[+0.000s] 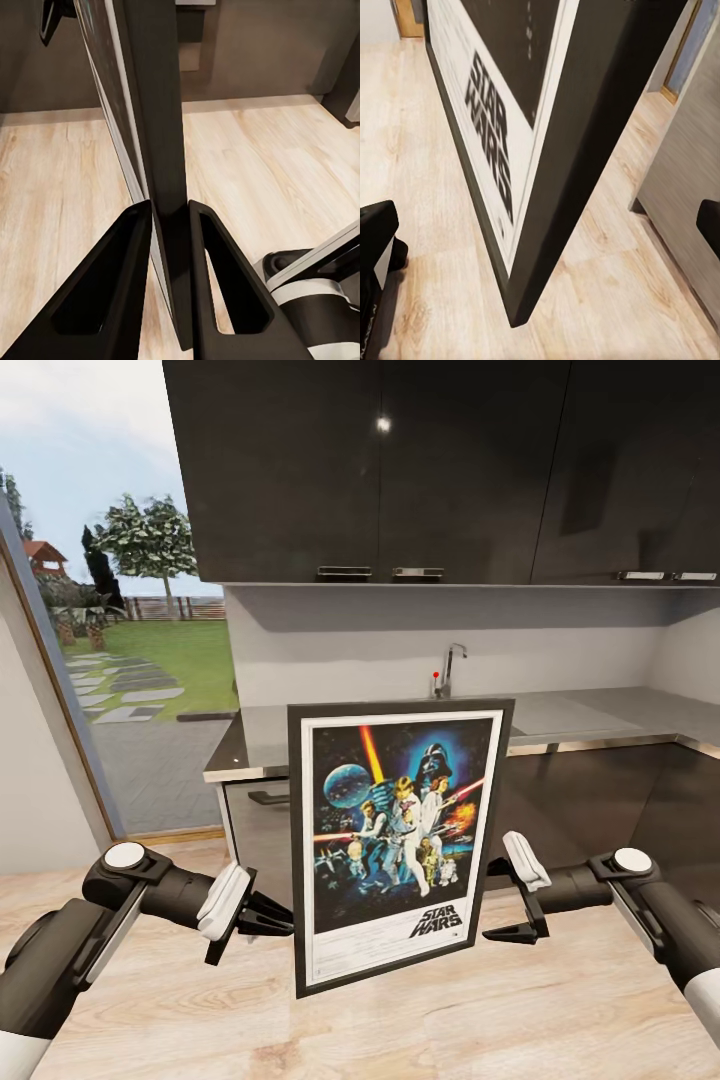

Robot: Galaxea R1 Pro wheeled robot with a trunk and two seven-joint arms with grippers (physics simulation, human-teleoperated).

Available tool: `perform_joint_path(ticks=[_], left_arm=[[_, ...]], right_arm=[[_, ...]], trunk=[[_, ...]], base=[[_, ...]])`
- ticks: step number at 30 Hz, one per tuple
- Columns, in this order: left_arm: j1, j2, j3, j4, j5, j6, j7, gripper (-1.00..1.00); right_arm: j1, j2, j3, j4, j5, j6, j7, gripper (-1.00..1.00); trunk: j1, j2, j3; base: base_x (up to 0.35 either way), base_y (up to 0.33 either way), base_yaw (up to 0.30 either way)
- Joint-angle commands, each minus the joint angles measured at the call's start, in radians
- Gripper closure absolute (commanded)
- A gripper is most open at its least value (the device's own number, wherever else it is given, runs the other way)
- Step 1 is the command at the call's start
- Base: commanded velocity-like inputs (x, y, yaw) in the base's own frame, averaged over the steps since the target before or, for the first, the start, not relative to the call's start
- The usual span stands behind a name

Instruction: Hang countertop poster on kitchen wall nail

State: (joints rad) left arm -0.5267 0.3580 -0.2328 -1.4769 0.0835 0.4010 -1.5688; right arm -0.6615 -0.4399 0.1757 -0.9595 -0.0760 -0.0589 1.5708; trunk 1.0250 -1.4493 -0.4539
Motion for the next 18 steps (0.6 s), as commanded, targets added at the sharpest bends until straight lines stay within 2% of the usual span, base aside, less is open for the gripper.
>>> perform_joint_path(ticks=[1, 14, 18], left_arm=[[-0.001, 0.001, -0.002, 0.0, 0.002, 0.01, -0.002, 1.0], [-0.001, 0.001, -0.004, 0.0, 0.002, 0.01, -0.002, 1.0], [-0.001, 0.001, -0.016, 0.0, 0.002, 0.01, -0.002, 1.0]], right_arm=[[-0.001, -0.001, 0.004, 0.001, -0.005, -0.006, 0.0, -1.0], [-0.001, 0.0, 0.004, 0.001, -0.005, -0.006, 0.0, -1.0], [-0.001, 0.0, 0.004, 0.001, -0.005, -0.006, 0.0, -1.0]], trunk=[[0.0, -0.001, -0.001], [0.0, -0.001, -0.001], [0.0, -0.001, -0.001]], base=[[0.0, 0.0, 0.0], [0.0, 0.0, 0.0], [0.0, 0.0, 0.0]])
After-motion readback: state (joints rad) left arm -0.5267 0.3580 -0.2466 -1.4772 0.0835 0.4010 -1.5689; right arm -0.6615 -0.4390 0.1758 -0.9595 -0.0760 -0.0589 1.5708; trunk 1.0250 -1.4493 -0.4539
